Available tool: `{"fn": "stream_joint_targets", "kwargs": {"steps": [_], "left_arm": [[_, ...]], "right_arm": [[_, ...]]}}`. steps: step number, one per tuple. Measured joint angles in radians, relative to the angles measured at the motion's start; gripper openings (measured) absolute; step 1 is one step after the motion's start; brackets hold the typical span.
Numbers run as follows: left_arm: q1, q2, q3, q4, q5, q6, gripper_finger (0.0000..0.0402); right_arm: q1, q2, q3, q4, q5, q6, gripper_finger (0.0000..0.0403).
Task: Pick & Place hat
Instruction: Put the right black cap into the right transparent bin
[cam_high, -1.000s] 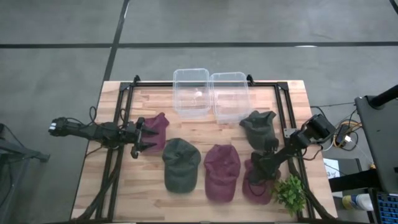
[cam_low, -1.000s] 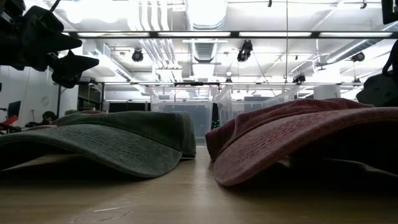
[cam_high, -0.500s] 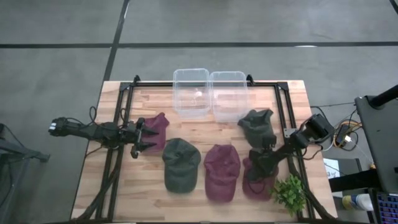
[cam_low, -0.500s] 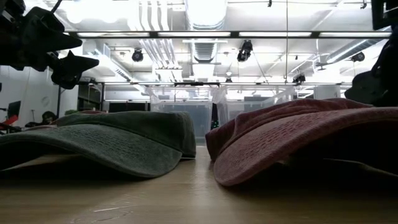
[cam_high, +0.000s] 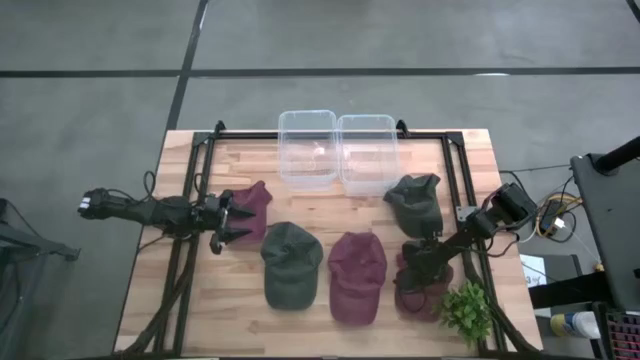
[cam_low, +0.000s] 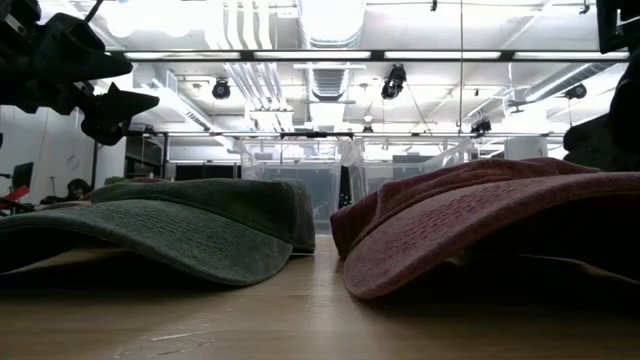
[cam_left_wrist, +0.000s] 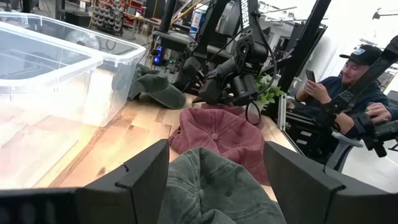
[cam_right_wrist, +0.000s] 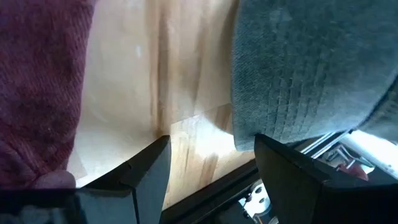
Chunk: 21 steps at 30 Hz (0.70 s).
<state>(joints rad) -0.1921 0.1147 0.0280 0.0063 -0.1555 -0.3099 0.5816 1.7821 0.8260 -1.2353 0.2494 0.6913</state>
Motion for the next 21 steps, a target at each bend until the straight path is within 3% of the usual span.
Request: {"fn": "stream_joint_targets", "kwargs": {"steps": [7,13,21], "left_arm": [[0.000,0.000,0.000,0.000,0.000,0.000,0.0255],[0.000,0.000,0.000,0.000,0.000,0.001,0.0255],[0.000,0.000,0.000,0.000,0.000,0.000,0.0255]], "right_arm": [[0.001,0.000,-0.005,0.023,0.012,0.008,0.0226],[0.001,-0.003,0.001,-0.074,0.042,0.114,0.0226],[0.001,-0.009,0.002,-0.096,0.076,0.122,0.0226]]}}
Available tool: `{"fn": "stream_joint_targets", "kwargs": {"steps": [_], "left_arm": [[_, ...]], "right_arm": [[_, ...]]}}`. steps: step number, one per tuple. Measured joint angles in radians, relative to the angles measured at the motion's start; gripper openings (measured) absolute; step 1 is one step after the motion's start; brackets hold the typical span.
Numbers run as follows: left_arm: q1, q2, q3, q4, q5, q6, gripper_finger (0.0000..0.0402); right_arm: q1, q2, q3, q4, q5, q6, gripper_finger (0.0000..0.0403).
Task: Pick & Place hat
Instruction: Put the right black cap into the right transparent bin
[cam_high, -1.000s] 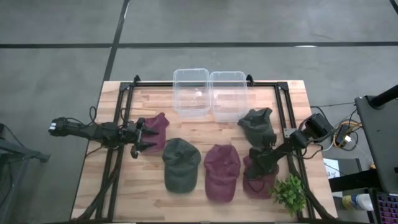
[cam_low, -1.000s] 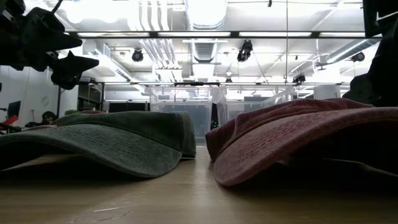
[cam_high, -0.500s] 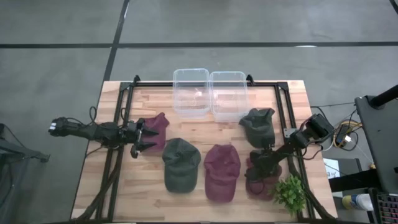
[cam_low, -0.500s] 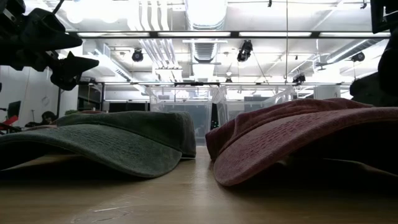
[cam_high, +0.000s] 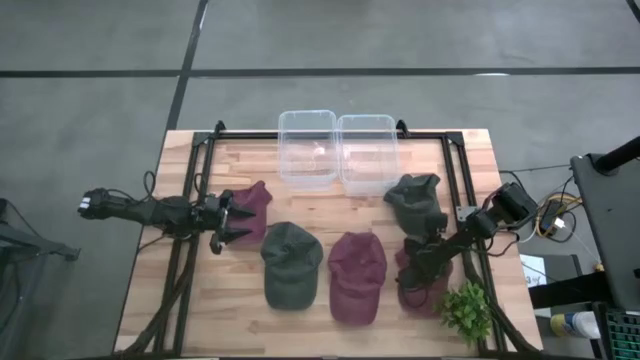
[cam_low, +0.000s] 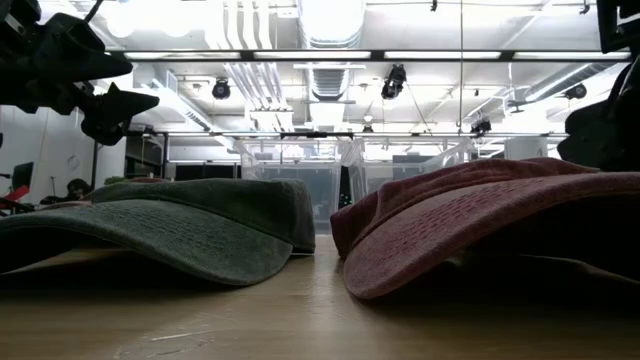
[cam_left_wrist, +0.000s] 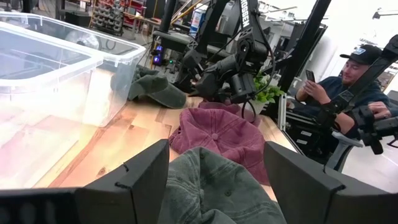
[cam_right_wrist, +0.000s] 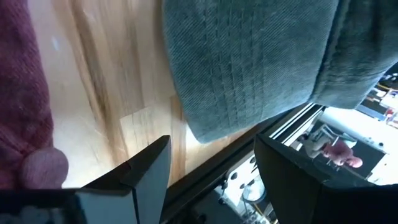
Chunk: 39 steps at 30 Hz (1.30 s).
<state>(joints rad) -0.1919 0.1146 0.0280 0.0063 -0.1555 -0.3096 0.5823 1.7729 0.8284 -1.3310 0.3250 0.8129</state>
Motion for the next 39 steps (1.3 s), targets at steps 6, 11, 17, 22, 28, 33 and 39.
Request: {"fn": "stream_joint_targets", "kwargs": {"steps": [6,11,17,22,28,33,39], "left_arm": [[0.000,0.000,0.000,0.000,0.000,0.000,0.0255],[0.000,0.000,0.000,0.000,0.000,-0.004,0.0255],[0.000,0.000,0.000,0.000,0.000,-0.006,0.0255],[0.000,0.000,0.000,0.000,0.000,-0.006,0.0255],[0.000,0.000,0.000,0.000,0.000,-0.002,0.0255],[0.000,0.000,0.000,0.001,0.000,-0.002,0.0255],[0.000,0.000,0.000,0.001,0.000,0.008,0.0255]], "right_arm": [[-0.003,-0.001,0.000,0.009,0.044,0.028,0.0226],[-0.003,-0.001,0.000,0.050,-0.005,-0.010,0.0226],[0.007,-0.004,0.015,0.082,-0.069,-0.018,0.0226],[0.009,-0.039,0.058,0.077,-0.072,-0.026,0.0226],[0.009,-0.095,0.127,-0.007,-0.072,-0.032,0.0226],[0.009,-0.158,0.164,-0.055,-0.077,-0.002,0.0226],[0.008,-0.277,0.129,-0.051,-0.154,0.188,0.0226]]}}
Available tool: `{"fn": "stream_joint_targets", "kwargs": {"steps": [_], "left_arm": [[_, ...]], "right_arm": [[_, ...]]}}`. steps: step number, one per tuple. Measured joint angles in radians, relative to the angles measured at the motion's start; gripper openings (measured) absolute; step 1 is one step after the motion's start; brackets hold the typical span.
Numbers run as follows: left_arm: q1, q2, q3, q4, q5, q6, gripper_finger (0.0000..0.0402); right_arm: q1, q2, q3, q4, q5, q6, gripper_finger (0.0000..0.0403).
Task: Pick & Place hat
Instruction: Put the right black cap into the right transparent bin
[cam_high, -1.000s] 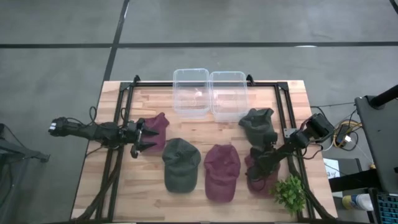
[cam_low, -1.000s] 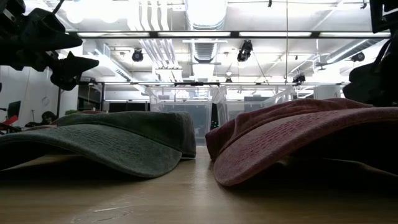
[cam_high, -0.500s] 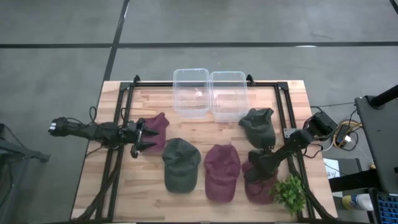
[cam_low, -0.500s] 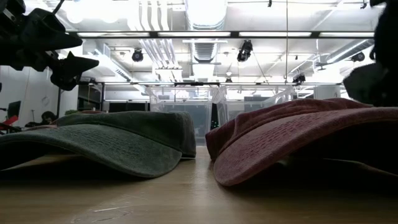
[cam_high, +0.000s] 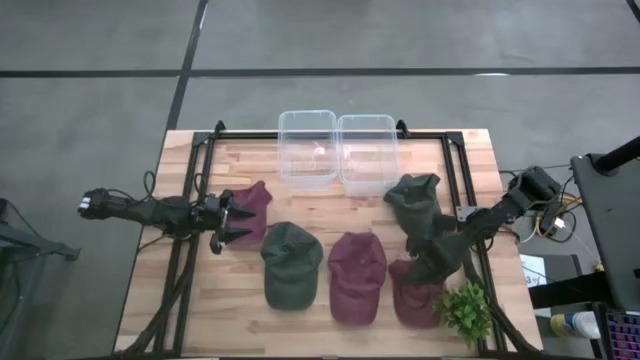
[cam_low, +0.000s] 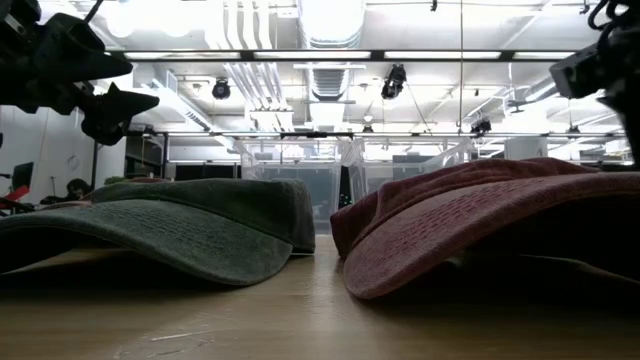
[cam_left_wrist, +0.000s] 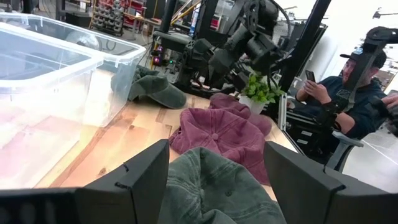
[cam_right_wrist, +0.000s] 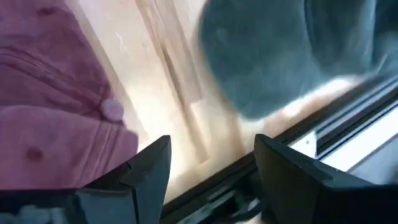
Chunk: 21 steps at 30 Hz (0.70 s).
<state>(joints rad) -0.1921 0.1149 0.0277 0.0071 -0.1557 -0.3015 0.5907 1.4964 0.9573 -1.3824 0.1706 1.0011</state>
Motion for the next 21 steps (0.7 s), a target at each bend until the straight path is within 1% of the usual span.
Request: {"fn": "stream_joint_targets", "kwargs": {"steps": [6,9,13,17,21], "left_arm": [[0.000,0.000,0.000,0.000,0.000,0.066,0.0255],[0.000,0.000,0.000,0.000,-0.002,0.070,0.0255],[0.000,0.000,0.000,0.008,-0.002,0.071,0.0255],[0.000,0.000,0.000,0.023,-0.003,0.071,0.0255],[0.000,0.000,0.000,0.029,-0.003,0.071,0.0255]], "right_arm": [[0.000,-0.152,-0.071,0.004,-0.082,0.258,0.0226],[0.000,-0.234,-0.109,0.019,-0.098,0.412,0.0226],[0.000,-0.357,-0.159,0.061,-0.090,0.601,0.0226],[0.000,-0.464,-0.192,0.079,-0.029,0.769,0.0226],[-0.014,-0.527,-0.198,0.079,0.097,0.887,0.0226]]}}
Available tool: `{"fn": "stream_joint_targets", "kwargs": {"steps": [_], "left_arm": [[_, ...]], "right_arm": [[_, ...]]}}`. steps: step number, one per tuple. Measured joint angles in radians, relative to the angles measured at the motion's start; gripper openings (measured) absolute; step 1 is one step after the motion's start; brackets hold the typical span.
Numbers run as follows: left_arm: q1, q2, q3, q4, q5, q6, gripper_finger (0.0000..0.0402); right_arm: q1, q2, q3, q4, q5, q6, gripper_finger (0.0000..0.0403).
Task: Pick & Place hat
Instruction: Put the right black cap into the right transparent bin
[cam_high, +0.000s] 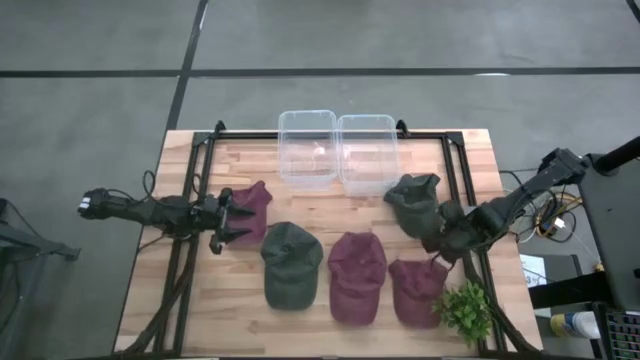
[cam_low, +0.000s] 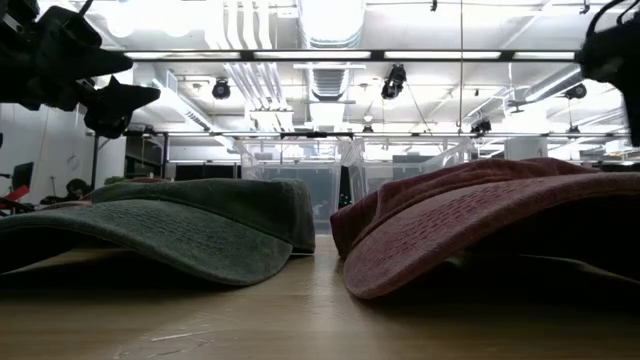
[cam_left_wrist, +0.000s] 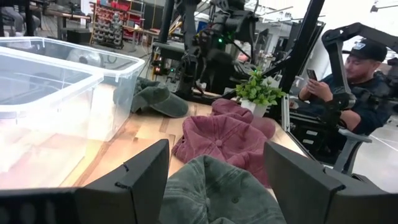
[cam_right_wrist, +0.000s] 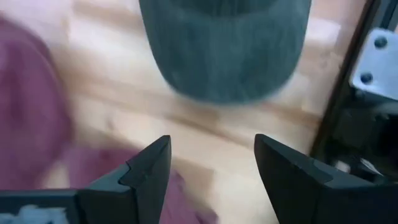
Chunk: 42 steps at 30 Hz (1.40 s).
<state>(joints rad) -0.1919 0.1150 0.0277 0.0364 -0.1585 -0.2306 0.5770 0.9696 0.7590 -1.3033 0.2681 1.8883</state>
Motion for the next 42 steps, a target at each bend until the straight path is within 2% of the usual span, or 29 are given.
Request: {"fn": "stream_joint_targets", "kwargs": {"steps": [5,13,25,33,42], "left_arm": [[0.000,0.000,0.000,0.001,0.000,0.000,0.0255],[0.000,0.000,0.000,0.002,0.000,-0.003,0.0255],[0.000,0.000,0.000,0.001,0.000,-0.002,0.0255],[0.000,0.000,0.000,0.001,0.000,0.009,0.0255],[0.000,0.000,0.000,0.001,0.000,0.040,0.0255]], "right_arm": [[-0.065,-0.010,-0.001,0.000,0.080,0.020,0.0226],[-0.243,0.035,-0.027,-0.004,0.161,0.009,0.0226],[-0.496,0.027,-0.031,0.015,0.160,0.049,0.0226],[-0.560,0.034,-0.047,0.057,0.104,0.046,0.0226],[-0.620,0.117,-0.047,0.061,0.079,0.046,0.0226]]}}
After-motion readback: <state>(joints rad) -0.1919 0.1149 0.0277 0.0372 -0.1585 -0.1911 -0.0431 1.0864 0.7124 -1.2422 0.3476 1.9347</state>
